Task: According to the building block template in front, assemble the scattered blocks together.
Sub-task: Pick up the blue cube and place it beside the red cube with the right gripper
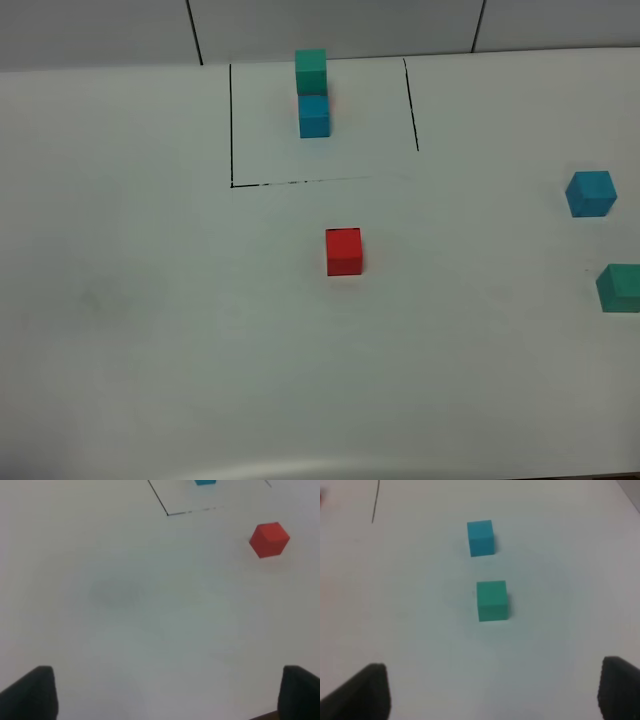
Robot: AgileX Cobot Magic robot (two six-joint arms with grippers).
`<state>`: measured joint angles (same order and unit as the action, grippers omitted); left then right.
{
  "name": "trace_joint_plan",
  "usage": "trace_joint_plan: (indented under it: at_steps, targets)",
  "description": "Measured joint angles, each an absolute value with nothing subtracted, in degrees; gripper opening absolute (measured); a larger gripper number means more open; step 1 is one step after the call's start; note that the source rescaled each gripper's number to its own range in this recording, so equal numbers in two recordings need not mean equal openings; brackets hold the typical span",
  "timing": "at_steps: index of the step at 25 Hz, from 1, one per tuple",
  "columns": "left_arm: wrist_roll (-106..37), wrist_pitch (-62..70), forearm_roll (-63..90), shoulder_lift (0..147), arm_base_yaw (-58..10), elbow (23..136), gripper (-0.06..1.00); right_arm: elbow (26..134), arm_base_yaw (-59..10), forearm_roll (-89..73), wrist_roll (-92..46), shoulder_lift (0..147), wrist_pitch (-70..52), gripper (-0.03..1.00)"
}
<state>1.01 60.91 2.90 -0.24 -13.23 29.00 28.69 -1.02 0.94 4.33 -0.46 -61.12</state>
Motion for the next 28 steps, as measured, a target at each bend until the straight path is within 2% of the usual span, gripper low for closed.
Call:
trace_joint_plan:
  at_steps: [6, 12, 19, 28]
  targets:
    - [0.95, 61.02, 2.94, -0.24, -13.23, 28.99, 0.84, 28.69, -1.02, 0.94, 4.33, -0.46, -61.13, 0.70]
    - [0.84, 61.02, 2.94, -0.24, -12.30, 28.99, 0.63, 28.69, -1.02, 0.89, 4.33, -0.46, -61.13, 0.70]
    - [0.84, 61.02, 2.94, -0.24, -5.31, 28.99, 0.42, 28.69, -1.02, 0.89, 4.34, -0.46, -61.13, 0.70]
    - [0.85, 61.08, 2.94, -0.24, -2.76, 28.99, 0.26, 28.69, -1.02, 0.89, 4.34, -0.46, -61.13, 0.70]
